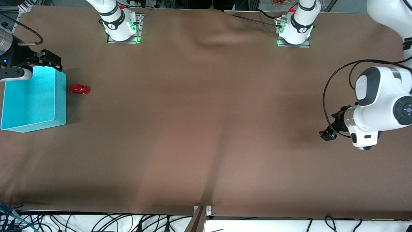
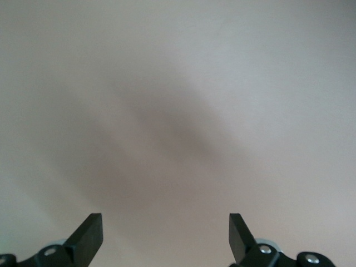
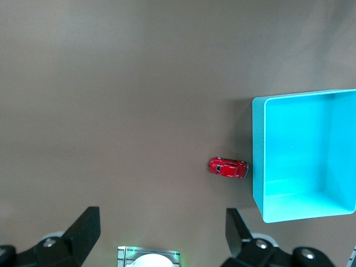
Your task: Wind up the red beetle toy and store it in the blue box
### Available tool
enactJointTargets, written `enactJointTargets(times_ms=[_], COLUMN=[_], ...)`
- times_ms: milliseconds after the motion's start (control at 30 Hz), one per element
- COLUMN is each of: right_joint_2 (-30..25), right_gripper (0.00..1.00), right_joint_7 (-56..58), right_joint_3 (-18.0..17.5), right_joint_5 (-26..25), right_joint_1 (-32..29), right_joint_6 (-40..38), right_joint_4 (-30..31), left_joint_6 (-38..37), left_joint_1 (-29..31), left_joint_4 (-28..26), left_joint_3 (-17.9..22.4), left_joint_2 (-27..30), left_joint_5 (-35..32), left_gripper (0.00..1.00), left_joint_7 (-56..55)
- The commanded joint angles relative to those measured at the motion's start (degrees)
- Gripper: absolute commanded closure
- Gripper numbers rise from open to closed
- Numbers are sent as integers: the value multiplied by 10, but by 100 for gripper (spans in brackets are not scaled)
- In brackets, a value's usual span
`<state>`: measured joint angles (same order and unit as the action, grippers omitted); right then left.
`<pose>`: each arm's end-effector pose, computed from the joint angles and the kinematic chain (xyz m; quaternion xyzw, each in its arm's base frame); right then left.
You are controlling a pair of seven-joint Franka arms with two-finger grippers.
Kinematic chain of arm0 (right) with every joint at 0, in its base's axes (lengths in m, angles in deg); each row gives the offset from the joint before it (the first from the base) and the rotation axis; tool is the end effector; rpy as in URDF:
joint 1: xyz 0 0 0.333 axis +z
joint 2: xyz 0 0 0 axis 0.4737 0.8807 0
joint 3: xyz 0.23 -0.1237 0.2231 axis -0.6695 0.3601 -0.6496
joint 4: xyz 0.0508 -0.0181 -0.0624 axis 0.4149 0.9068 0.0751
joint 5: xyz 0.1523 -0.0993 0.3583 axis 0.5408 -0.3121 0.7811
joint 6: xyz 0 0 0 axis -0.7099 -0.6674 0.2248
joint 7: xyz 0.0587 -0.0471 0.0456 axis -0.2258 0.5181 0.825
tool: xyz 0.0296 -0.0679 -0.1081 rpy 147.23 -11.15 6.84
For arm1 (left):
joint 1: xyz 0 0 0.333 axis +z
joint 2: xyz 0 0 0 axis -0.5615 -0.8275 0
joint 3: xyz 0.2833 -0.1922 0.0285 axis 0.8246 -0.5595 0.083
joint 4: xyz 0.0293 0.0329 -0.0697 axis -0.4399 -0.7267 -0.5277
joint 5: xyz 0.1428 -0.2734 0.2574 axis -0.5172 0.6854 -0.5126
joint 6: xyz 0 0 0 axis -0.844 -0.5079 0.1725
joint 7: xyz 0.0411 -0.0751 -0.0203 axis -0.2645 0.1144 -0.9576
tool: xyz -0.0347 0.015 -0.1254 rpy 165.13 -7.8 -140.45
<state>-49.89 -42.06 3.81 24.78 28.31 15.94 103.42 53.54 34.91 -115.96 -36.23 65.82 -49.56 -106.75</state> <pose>0.5467 0.0103 0.6041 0.9961 0.0549 -0.0642 0.0268 0.6682 -0.0344 0.4775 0.9804 0.1913 -0.0468 0.0003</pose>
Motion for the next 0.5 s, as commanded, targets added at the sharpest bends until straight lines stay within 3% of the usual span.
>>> enactJointTargets(times_ms=[0, 167, 467], right_joint_2=[8, 8, 8], right_gripper=[0, 0, 0], right_joint_7=[1, -2, -20], right_joint_3=[-1, -1, -3], right_joint_5=[1, 2, 4], right_joint_1=[-4, -4, 0], right_joint_6=[-13, -13, -13], right_joint_4=[-18, -18, -18], left_joint_6=[-40, -51, -51], left_joint_1=[4, 3, 2], left_joint_4=[27, 57, 58], left_joint_3=[-2, -1, -13], left_joint_2=[13, 15, 26], left_joint_5=[9, 9, 9], left_gripper=[0, 0, 0], left_joint_7=[88, 91, 128])
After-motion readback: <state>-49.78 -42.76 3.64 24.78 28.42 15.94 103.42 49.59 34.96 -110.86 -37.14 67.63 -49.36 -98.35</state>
